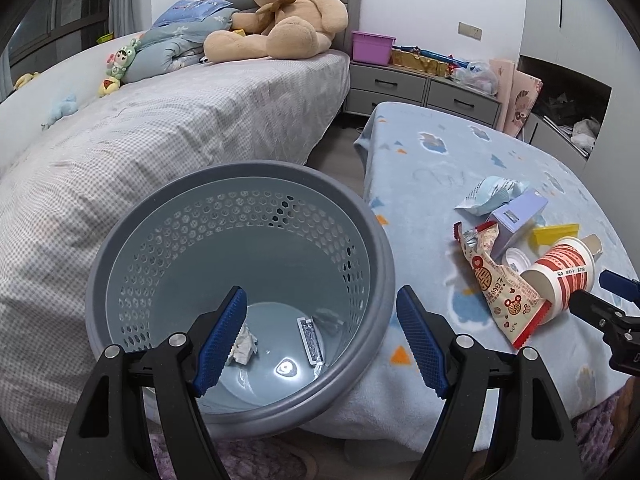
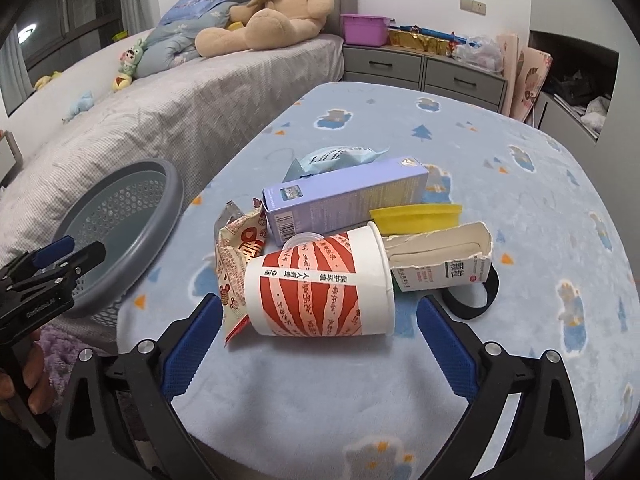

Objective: Collect trash
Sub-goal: 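Move both tools back toward the trash on the table, then grasp the red-striped paper cup with the right tool while the left tool grasps the snack wrapper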

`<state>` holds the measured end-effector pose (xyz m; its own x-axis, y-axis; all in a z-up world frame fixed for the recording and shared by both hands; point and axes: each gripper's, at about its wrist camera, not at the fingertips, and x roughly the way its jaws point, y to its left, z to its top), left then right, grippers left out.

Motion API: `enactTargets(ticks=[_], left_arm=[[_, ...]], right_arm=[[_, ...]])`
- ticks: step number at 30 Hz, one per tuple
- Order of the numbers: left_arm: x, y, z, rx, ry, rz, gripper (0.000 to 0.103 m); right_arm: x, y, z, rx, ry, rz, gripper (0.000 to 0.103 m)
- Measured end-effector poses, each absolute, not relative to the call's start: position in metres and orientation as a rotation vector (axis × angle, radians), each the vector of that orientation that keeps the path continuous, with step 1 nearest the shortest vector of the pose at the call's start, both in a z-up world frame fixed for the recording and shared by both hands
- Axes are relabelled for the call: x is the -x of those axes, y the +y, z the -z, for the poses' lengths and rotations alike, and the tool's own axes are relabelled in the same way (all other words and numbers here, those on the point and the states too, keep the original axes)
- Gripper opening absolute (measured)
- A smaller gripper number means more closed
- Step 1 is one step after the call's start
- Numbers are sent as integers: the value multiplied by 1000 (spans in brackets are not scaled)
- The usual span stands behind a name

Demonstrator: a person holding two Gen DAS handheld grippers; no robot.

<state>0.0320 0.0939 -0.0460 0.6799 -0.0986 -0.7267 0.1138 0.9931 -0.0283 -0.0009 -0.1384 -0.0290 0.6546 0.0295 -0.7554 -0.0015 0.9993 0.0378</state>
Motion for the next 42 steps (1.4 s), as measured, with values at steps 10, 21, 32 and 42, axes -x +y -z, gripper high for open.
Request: enactTargets(ticks=[10,21,32,42], left_arm=[[-35,96,51,-14,831,123,74],[-37,96,52,-16,837,123,74],[-32,87,51,-42,837,129,74],[-23,47,47,-65,861,182,74]], right_arm=[[-21,-127,43,52,899,41,97],[-26,-131,49,27,915,52,81],[-8,-173,36,-340,895,-108,81],[11,-216,41,-610,862,-177,81]])
